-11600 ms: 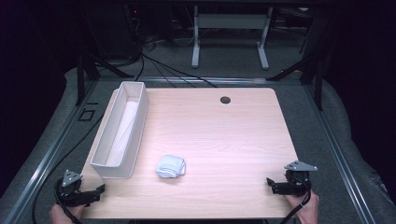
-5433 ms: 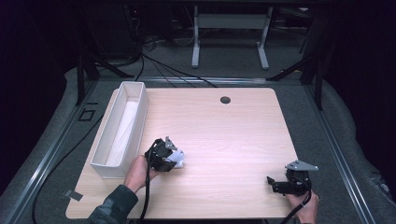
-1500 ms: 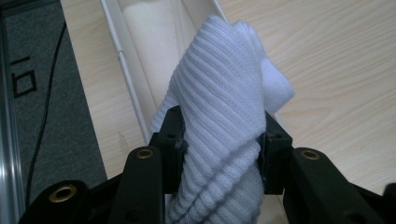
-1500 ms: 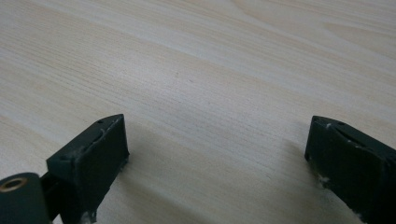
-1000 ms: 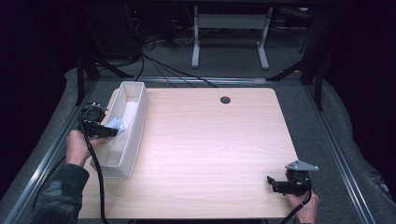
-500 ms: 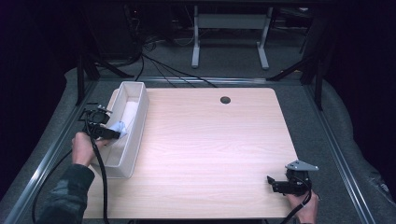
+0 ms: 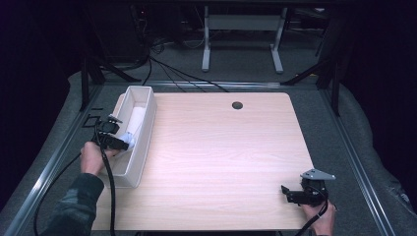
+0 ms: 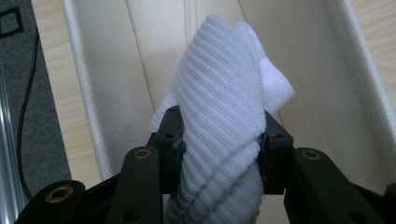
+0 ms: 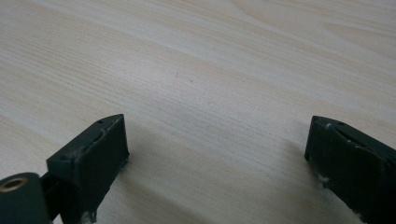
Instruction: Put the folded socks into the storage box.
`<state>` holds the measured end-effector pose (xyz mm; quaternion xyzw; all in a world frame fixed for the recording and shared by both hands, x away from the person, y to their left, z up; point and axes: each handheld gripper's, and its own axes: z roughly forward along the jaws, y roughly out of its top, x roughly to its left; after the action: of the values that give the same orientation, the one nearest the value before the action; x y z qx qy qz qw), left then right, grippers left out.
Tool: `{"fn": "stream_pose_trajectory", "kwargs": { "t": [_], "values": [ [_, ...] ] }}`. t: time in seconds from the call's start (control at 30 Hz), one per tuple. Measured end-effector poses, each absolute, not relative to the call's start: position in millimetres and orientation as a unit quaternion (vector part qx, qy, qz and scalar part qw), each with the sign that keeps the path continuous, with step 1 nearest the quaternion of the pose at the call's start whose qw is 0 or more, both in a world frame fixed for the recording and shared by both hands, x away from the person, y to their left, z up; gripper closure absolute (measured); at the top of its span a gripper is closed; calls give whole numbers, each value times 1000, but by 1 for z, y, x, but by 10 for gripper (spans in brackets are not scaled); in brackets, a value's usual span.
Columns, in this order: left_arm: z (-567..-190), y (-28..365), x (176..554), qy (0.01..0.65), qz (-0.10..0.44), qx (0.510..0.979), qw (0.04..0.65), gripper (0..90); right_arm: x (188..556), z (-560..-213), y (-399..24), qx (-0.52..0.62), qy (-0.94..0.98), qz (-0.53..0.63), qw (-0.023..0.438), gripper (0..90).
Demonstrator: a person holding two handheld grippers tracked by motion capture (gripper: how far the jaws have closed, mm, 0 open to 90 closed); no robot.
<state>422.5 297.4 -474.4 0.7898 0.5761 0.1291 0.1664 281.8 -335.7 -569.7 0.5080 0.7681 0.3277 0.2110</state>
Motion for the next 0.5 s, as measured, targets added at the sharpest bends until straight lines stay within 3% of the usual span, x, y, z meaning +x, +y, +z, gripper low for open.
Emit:
{"fn": "stream_pose_trajectory", "kwargs": {
  "t": [0.5],
  "values": [
    [-486, 291, 428, 578, 118, 796, 135, 597, 282, -570, -336, 508, 768, 329, 209, 54]
  ]
}}
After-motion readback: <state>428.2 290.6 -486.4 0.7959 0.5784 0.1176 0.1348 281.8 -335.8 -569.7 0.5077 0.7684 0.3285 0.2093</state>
